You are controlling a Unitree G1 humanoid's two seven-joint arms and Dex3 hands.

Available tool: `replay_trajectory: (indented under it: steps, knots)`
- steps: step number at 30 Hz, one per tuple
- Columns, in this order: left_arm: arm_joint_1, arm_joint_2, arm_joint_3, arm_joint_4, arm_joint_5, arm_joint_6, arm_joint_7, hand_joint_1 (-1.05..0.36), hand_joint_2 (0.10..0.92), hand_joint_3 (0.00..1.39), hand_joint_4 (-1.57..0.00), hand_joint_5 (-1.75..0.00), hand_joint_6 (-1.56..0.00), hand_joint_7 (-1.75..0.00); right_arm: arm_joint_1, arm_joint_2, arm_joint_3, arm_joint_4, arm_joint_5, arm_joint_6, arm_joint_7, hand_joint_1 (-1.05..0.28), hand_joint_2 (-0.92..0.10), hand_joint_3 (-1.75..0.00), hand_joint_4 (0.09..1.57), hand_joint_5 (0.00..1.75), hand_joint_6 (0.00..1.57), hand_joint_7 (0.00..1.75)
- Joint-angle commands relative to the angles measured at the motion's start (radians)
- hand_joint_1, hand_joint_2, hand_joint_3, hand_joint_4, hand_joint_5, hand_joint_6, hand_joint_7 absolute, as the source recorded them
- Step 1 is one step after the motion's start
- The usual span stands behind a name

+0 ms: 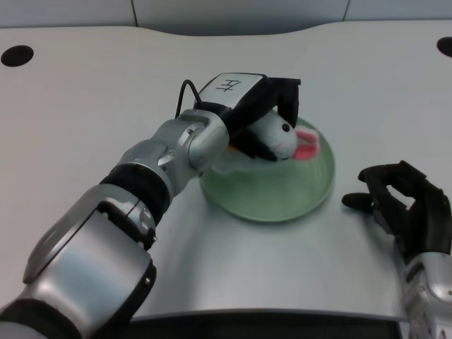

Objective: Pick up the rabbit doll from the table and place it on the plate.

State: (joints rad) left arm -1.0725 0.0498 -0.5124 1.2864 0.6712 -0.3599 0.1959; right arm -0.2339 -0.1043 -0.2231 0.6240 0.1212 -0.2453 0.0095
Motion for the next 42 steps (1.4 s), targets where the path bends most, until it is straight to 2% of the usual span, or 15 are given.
replay_trajectory:
  steps: [1, 2, 3, 6, 10, 12, 14, 16, 19, 22, 28, 31, 34, 42]
  knots:
    - [-0.035, 0.008, -0.021, 0.005, 0.019, 0.011, -0.020, -0.47, 0.832, 0.02, -0.49, -1.11, -0.53, -0.80, 0.004, 0.001, -0.001, 0.006, 0.005, 0.002, 0.005, -0.75, -0.92, -0.14, 0.86, 0.91, 0.85, 1.14]
    - [-0.039, 0.007, -0.028, 0.007, 0.025, 0.019, -0.040, -0.49, 0.834, 0.01, -0.49, -1.01, -0.57, -0.63, 0.003, 0.002, -0.003, 0.011, 0.009, -0.001, 0.008, -0.75, -0.92, -0.14, 0.86, 0.91, 0.85, 1.14]
    - [-0.043, 0.007, -0.034, 0.009, 0.028, 0.025, -0.056, -0.56, 0.857, 0.01, -0.39, -0.78, -0.51, -0.40, 0.003, 0.004, -0.005, 0.009, 0.011, 0.000, 0.008, -0.76, -0.92, -0.13, 0.86, 0.91, 0.85, 1.14]
    - [-0.047, 0.005, -0.045, 0.010, 0.031, 0.037, -0.096, -0.67, 0.874, 0.00, -0.29, -0.44, -0.40, -0.11, 0.007, 0.007, -0.004, -0.001, 0.010, 0.005, 0.003, -0.76, -0.92, -0.12, 0.86, 0.91, 0.86, 1.13]
    - [-0.052, 0.005, -0.061, 0.008, 0.045, 0.053, -0.123, -0.78, 0.899, 0.01, -0.12, -0.27, -0.22, -0.01, 0.008, 0.007, -0.002, -0.002, 0.004, 0.005, -0.002, -0.75, -0.92, -0.13, 0.86, 0.91, 0.86, 1.13]
    - [-0.052, 0.005, -0.073, 0.006, 0.056, 0.055, -0.111, -0.84, 0.913, 0.02, -0.04, -0.18, -0.14, 0.00, 0.006, 0.007, -0.005, 0.003, 0.010, 0.001, 0.005, -0.75, -0.92, -0.12, 0.87, 0.91, 0.86, 1.13]
    - [-0.051, 0.006, -0.079, 0.005, 0.059, 0.055, -0.107, -0.86, 0.919, 0.02, -0.01, -0.14, -0.10, 0.00, 0.006, 0.007, -0.006, 0.005, 0.013, -0.001, 0.008, -0.75, -0.92, -0.12, 0.87, 0.91, 0.86, 1.13]
    - [-0.051, 0.007, -0.088, 0.005, 0.068, 0.056, -0.099, -0.93, 0.921, 0.06, 0.00, -0.05, -0.04, 0.00, 0.002, 0.005, -0.006, 0.011, 0.010, -0.002, 0.006, -0.75, -0.92, -0.12, 0.87, 0.91, 0.86, 1.13]
    - [-0.052, 0.012, -0.092, 0.007, 0.071, 0.051, -0.105, -1.03, 0.921, 0.10, 0.00, 0.00, 0.00, 0.00, 0.000, 0.003, -0.004, 0.014, 0.005, -0.005, 0.005, -0.76, -0.92, -0.13, 0.85, 0.90, 0.86, 1.12]
    - [-0.050, 0.018, -0.089, 0.006, 0.068, 0.042, -0.107, -1.05, 0.921, 0.12, 0.00, 0.00, 0.00, 0.00, -0.001, 0.004, -0.006, 0.009, 0.009, 0.005, 0.004, -0.75, -0.92, -0.13, 0.85, 0.90, 0.86, 1.13]
    - [-0.045, 0.053, -0.055, -0.008, 0.034, 0.015, -0.123, -1.05, 0.921, 0.15, 0.00, 0.00, 0.00, 0.00, -0.010, 0.000, -0.006, 0.029, 0.005, -0.005, 0.004, -0.76, -0.92, -0.14, 0.86, 0.90, 0.86, 1.12]
    - [-0.025, 0.097, -0.008, -0.033, -0.018, -0.026, -0.156, -1.03, 0.921, 0.12, 0.00, 0.00, 0.00, 0.00, -0.016, -0.002, -0.005, 0.039, 0.001, -0.015, 0.003, -0.75, -0.92, -0.14, 0.86, 0.90, 0.85, 1.13]
    - [-0.006, 0.127, 0.013, -0.058, -0.040, -0.047, -0.177, -1.02, 0.921, 0.11, 0.00, 0.00, 0.00, 0.00, -0.022, -0.003, -0.007, 0.049, 0.003, -0.019, 0.006, -0.75, -0.92, -0.14, 0.85, 0.90, 0.85, 1.13]
    - [0.114, 0.261, 0.114, -0.161, -0.155, -0.136, -0.280, -0.99, 0.921, 0.08, 0.00, 0.00, 0.00, 0.00, -0.037, -0.013, -0.005, 0.065, -0.001, -0.009, -0.002, -0.75, -0.92, -0.14, 0.85, 0.89, 0.85, 1.14]
